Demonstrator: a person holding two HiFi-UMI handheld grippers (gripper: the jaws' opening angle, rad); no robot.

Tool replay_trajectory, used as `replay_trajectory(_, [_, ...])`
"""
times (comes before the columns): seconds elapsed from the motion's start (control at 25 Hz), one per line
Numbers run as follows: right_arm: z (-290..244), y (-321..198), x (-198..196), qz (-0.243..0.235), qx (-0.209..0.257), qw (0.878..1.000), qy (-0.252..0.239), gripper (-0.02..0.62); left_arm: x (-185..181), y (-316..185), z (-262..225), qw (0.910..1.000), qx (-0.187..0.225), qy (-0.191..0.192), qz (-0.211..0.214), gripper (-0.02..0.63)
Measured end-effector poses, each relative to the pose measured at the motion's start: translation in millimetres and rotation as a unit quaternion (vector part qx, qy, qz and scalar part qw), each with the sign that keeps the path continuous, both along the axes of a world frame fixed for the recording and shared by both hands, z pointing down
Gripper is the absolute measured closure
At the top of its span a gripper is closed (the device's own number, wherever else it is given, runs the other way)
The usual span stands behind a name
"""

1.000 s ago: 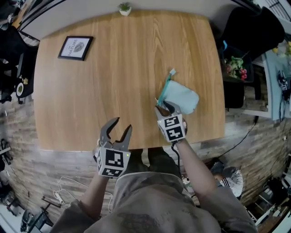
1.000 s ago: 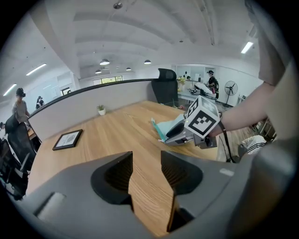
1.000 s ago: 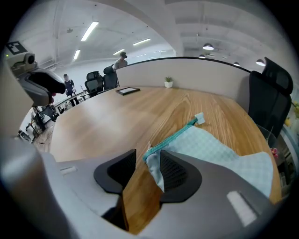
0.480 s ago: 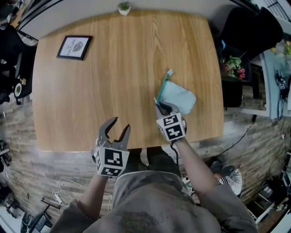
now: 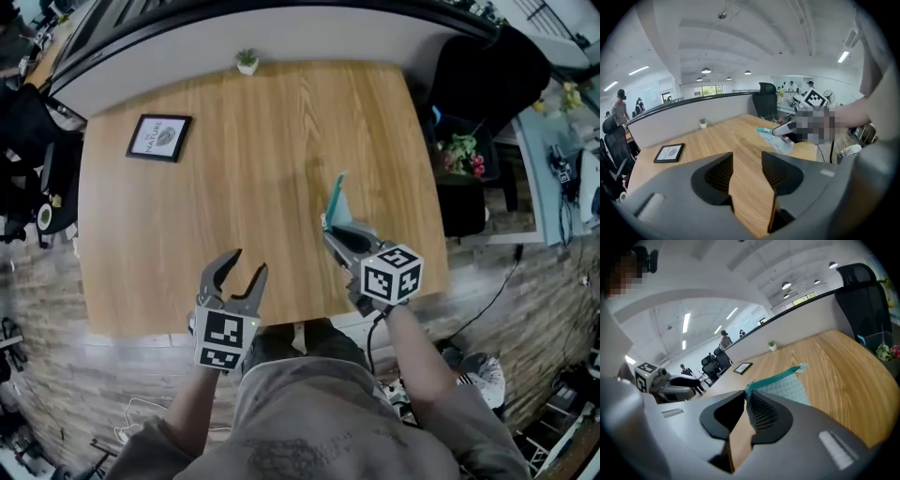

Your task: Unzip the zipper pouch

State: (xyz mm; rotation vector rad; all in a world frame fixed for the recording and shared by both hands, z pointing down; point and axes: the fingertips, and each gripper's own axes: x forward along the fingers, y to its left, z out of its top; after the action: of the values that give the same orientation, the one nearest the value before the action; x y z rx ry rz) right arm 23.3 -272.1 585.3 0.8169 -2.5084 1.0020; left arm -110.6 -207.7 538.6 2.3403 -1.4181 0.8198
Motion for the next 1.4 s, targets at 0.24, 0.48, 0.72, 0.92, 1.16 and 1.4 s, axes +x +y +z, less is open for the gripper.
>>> replay_trajectory(0.24, [-68.5, 27.3, -2.8, -0.071, 0.045, 0.996, -0.041, 0.537, 7.4, -8.4, -53.5, 0.9981, 0.045, 0.023, 0.033, 0.414])
replay_trajectory(0.48, [-115.8, 48.8, -4.0, -0.116, 0.076, 0.989, -0.055, 0.537, 21.8, -7.7, -89.6, 0.9948, 0.053, 0.064, 0.059, 0.414])
replay_trajectory(0.72, [-143.3, 63.4, -4.4, -0.163, 0.098, 0.979, -0.070, 0.537, 51.0, 4.3, -101.1, 0.9796, 0.027, 0.123, 0.157, 0.414])
replay_trajectory(0.92, [-169.7, 89.8, -5.6, -0.270, 0.139, 0.951, -0.059, 0.537, 73.6, 17.6, -130.9, 0.9476, 0.021, 0.189, 0.256, 0.416])
replay_trajectory(1.16, [-197.8, 113.8, -3.8, -0.350, 0.155, 0.921, -0.077, 0.537, 100.0, 41.0, -165.7, 0.8956, 0.006, 0.255, 0.364, 0.418])
replay_trajectory(1.4, [-205.4, 127.6, -1.8, -0.390, 0.167, 0.903, -0.069, 0.537, 109.4, 43.5, -175.0, 0.8846, -0.001, 0.288, 0.367, 0.420])
